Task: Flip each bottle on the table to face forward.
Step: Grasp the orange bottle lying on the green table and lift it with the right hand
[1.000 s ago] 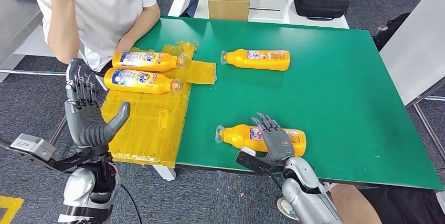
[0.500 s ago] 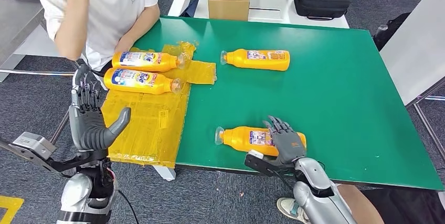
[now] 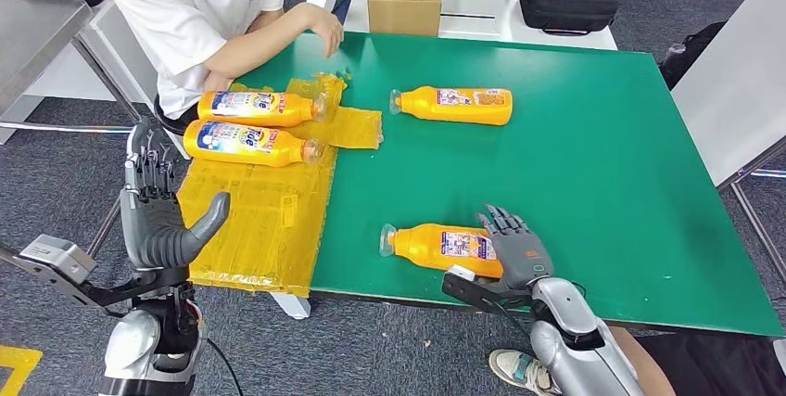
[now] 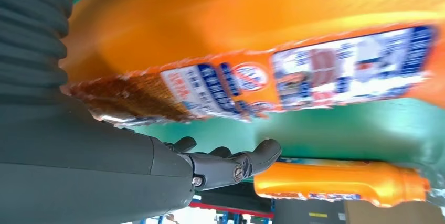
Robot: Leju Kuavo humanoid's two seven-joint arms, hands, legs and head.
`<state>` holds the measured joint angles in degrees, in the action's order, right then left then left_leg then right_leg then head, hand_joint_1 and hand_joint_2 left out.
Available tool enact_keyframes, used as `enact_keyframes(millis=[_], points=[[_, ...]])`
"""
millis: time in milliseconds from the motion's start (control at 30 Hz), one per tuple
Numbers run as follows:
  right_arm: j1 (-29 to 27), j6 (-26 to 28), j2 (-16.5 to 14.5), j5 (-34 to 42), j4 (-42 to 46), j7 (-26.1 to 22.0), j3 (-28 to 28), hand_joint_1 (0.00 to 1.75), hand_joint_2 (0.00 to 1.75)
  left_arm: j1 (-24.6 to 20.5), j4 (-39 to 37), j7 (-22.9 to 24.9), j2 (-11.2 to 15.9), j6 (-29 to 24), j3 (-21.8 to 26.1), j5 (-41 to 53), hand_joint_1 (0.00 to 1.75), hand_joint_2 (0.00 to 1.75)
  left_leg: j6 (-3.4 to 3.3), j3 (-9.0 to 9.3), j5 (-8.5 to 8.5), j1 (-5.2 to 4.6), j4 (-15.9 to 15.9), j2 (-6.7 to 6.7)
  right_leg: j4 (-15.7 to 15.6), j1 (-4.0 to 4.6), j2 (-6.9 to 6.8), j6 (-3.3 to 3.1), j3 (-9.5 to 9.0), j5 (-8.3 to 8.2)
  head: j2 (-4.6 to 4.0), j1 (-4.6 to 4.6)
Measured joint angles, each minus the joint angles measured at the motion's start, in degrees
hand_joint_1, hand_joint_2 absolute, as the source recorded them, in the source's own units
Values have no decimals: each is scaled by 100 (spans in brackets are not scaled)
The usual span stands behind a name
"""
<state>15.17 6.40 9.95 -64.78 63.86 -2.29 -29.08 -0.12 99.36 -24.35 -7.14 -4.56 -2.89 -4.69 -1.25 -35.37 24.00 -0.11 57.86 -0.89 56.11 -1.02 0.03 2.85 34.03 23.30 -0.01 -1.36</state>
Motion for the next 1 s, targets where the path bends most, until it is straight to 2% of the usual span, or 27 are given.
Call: enact_keyframes(millis=[133, 167, 267, 300, 400, 600, 800, 1000], points=[[60, -260, 148, 132, 32, 49, -12, 0, 175, 28, 26, 65, -11, 17, 31, 23, 0, 175, 0, -1, 0, -1, 0, 0, -1, 0, 0, 0, 1, 0, 0, 1], [89, -337, 170, 231, 4, 38, -12, 33, 175, 27, 27, 89, -12, 31, 37, 31, 0, 175, 0, -1, 0, -1, 0, 0, -1, 0, 0, 0, 2, 0, 0, 1], [277, -496, 184, 620, -282, -96, -10, 162, 175, -29, -35, 162, -14, 92, 41, 26, 0, 175, 0, 2, 0, -1, 0, 5, -1, 0, 2, 0, 2, -1, 0, -1], [375, -516, 179, 729, -448, -164, -10, 173, 175, -70, -81, 180, -15, 105, 37, 12, 0, 175, 0, 5, 0, 0, 0, 8, -1, 1, 2, 0, 0, -1, 1, -1], [713, -550, 143, 856, -1026, -295, -35, 175, 175, -188, -233, 201, -16, 108, 8, -27, 0, 175, 0, 14, 0, 0, 0, 18, -1, 1, 3, -4, -6, -4, 0, -1], [1397, -781, 154, 734, -1915, -221, -249, 175, 175, -235, -362, 201, -14, 72, -41, -66, 0, 175, -5, 30, -4, -2, 0, 25, -3, 0, 5, -14, -14, -13, 1, 0], [1636, -852, 174, 736, -2238, -192, -375, 175, 175, -235, -404, 201, -14, 61, -46, -86, 0, 175, -7, 34, -5, -4, 0, 25, -4, -1, 6, -9, -18, -16, 1, -1], [1734, -1118, 347, 1079, -2326, -340, -466, 175, 175, -229, -462, 201, -5, 21, -39, -92, 0, 175, -8, 37, -6, -4, 0, 12, -4, 0, 3, -9, -23, -16, 1, 0]])
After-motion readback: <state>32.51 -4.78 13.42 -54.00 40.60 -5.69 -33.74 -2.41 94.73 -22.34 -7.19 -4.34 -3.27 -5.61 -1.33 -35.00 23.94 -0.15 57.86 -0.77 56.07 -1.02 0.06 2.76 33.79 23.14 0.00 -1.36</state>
